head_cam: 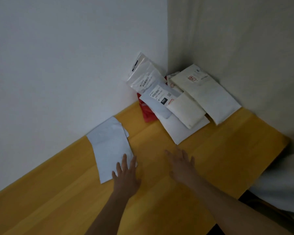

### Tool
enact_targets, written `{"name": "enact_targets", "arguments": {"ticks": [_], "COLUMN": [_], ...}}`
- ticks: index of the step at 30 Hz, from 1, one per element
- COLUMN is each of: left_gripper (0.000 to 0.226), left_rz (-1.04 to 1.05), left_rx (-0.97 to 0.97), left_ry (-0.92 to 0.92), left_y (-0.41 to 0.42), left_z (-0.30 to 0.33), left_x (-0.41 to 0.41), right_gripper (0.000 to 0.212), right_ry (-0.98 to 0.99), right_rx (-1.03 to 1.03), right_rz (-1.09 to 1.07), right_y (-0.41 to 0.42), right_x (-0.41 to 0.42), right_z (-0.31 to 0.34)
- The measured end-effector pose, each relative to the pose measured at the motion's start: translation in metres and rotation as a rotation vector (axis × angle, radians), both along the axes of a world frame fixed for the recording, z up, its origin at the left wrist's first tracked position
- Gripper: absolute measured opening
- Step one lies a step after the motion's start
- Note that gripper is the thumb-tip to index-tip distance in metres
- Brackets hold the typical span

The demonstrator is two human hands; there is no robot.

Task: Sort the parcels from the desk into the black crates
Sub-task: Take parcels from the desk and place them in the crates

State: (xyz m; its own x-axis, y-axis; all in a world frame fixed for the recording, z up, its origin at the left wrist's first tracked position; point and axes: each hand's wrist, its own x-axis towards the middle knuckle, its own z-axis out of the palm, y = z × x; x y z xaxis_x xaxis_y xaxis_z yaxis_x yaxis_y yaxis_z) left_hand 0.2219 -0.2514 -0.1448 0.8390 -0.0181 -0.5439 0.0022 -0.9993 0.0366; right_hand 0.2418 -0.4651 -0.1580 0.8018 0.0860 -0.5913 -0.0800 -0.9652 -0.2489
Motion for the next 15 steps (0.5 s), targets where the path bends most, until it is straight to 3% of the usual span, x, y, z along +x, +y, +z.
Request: {"name": "enact_targets", "arguments": {"ticks": [8,15], "left_gripper": [0.092,0.055], "left_rz": [0.143,0.162], "left_rx": [0.038,0.030], "left_ry": [0.044,-0.084], "left_y": [0.034,0.037], "left_z": [-0.042,-0.047], "left_x": [0.017,0.032], "right_gripper": [0.104,0.116], "right_ry": [0.067,0.140], "right_rx": [-0.002,-0.088], "right_rz": [0.111,0.129], "right_y": [0.025,0.035], "right_x": [0.029,0.038], "right_z": [-0.036,-0.031]}}
